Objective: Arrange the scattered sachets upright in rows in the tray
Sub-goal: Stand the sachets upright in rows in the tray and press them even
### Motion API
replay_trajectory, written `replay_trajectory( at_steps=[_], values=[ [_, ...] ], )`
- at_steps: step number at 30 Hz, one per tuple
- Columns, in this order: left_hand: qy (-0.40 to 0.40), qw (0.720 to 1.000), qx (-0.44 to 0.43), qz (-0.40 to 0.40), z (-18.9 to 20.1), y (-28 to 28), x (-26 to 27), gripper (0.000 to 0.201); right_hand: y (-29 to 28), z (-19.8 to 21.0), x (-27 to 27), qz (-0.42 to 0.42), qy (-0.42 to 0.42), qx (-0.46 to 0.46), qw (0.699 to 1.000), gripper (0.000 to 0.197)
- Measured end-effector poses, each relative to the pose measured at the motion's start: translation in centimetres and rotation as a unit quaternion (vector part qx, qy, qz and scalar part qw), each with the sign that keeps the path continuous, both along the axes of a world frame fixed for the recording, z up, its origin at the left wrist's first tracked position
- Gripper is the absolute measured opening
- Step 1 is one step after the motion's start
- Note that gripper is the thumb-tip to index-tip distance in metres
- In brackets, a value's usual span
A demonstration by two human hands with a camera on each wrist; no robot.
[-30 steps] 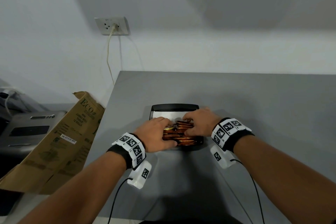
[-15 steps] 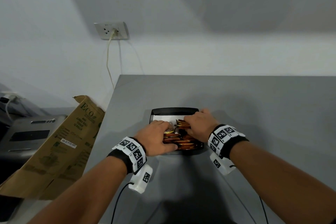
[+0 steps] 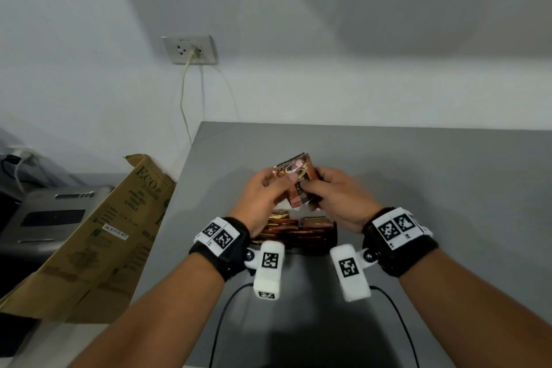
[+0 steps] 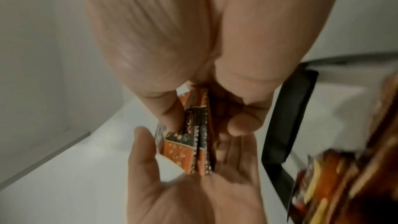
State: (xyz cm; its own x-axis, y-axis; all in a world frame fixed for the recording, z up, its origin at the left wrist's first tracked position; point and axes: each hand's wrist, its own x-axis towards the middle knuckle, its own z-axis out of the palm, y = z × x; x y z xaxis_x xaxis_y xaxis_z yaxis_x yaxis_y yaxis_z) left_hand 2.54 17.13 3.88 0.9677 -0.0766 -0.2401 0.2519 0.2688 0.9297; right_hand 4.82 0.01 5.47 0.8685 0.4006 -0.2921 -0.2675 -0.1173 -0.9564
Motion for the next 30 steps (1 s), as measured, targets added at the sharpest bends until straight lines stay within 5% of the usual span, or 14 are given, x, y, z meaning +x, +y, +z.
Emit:
replay_trajectory(
  at_steps=[4, 6, 9, 11, 13, 16, 22, 25, 30],
  values=[
    [0.081, 0.981, -0.179, 0.006, 0.5, -1.8, -0.2, 0.047, 1.8, 0.5, -1.7, -0.003, 0.090, 0.107, 0.990, 0.020],
    [0.097, 0.974, -0.203, 0.033, 0.3, -2.1, -0.1, 0.033, 1.8, 1.0, -1.7, 0.026, -0.006, -0.039, 0.999, 0.016],
    [0.099, 0.972, -0.205, 0.062, 0.3, -1.5, -0.1, 0.016, 0.8, 1.7, -1.6, 0.016, -0.236, -0.295, 0.926, 0.036],
    [0.105, 0.975, -0.189, 0.047, 0.8, -1.2, -0.3, 0.018, 0.2, 2.6, -1.8, 0.023, -0.317, -0.284, 0.905, 0.069],
    [0.103, 0.979, -0.173, 0.029, 1.3, -1.2, -0.6, 0.016, 0.1, 2.9, -1.9, 0.130, -0.335, -0.285, 0.889, 0.102],
    [0.107, 0.977, -0.183, 0.011, 1.5, -1.7, -1.2, 0.028, 0.8, 2.1, -1.5, 0.195, -0.362, -0.311, 0.857, 0.105],
    [0.123, 0.973, -0.193, 0.032, 1.2, -1.7, -1.6, 0.031, 1.2, 1.3, -1.4, 0.186, -0.364, -0.273, 0.871, 0.089],
    [0.089, 0.975, -0.194, 0.067, 0.9, -1.2, -1.3, 0.044, 0.8, 1.4, -1.4, 0.121, -0.285, -0.212, 0.927, 0.099],
    [0.059, 0.979, -0.173, 0.086, 0.7, -0.7, -1.0, 0.059, 0.6, 0.9, -1.3, -0.001, -0.150, -0.115, 0.982, 0.051]
  ],
)
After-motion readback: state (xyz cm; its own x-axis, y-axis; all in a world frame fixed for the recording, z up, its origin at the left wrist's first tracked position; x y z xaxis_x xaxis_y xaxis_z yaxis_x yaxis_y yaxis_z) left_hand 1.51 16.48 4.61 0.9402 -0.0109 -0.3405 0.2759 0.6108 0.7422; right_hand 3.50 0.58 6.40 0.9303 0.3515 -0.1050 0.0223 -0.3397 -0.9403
